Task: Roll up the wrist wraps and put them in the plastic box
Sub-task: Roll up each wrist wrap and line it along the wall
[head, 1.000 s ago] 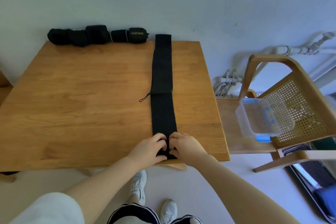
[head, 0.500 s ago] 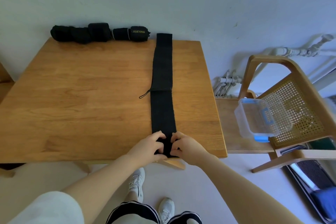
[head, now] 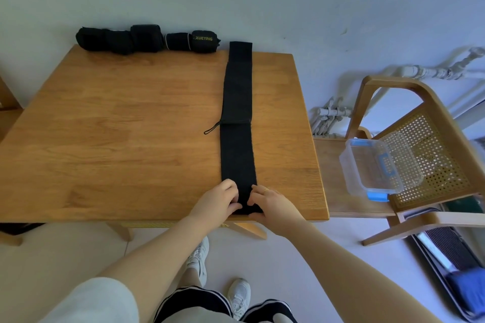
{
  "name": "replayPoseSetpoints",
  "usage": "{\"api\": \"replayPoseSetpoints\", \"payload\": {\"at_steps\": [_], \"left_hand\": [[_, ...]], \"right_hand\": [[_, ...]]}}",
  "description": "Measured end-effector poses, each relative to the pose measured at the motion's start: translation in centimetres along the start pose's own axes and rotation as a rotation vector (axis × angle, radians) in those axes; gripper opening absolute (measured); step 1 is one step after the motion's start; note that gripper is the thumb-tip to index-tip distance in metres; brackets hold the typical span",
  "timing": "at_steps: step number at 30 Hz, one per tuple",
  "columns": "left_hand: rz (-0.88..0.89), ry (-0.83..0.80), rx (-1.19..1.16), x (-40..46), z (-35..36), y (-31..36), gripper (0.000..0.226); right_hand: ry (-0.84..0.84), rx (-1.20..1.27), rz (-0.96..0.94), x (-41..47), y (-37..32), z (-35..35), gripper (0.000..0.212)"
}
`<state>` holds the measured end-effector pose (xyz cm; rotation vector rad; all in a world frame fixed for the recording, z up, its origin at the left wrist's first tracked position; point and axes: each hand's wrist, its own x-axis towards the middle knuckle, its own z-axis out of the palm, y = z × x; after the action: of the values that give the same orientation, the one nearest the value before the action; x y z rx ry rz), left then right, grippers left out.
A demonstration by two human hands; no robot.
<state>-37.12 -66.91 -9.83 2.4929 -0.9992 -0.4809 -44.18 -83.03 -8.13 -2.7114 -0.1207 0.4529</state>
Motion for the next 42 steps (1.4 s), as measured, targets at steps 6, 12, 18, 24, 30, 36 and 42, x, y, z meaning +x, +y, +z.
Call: {"api": "replayPoseSetpoints", "payload": {"at_steps": [6,12,18,24,30,36,42], "left_hand": [[0.037,-0.071,0.027,-0.3,-0.3,-0.2,0.031],[0.043,-0.055,0.031,-0.6,0.2,-0.6,0.033],[-0.029,0.063,0.019,0.0,-0.1,-0.5,0.033],[0.039,0.018,0.114,0.4,-0.8,-0.3,0.026],[0.071,0.015,0.222,1.1,-0.8,-0.7,0.029],[0.136,0.15,0.235,1.9,-1.0,-1.7,0.017],[0.149,0.071,0.269,2.8,-2.3,-1.6,0.02]], "right_hand": [[-0.026,-0.185,-0.051,0.9,-0.4,-0.5,0.027],[-0.027,-0.126,0.038,1.2,-1.0,-0.7,0.026],[0.045,-0.001,0.118,1.6,-0.9,-0.9,0.022],[0.137,-0.043,0.235,3.3,-1.3,-0.7,0.018],[0.145,-0.244,0.008,2.7,-0.5,-0.4,0.027],[0.051,-0.21,0.089,3.6,-0.3,-1.5,0.032],[0.091,0.373,0.485,5.7,-0.2,-1.9,0.017]]}}
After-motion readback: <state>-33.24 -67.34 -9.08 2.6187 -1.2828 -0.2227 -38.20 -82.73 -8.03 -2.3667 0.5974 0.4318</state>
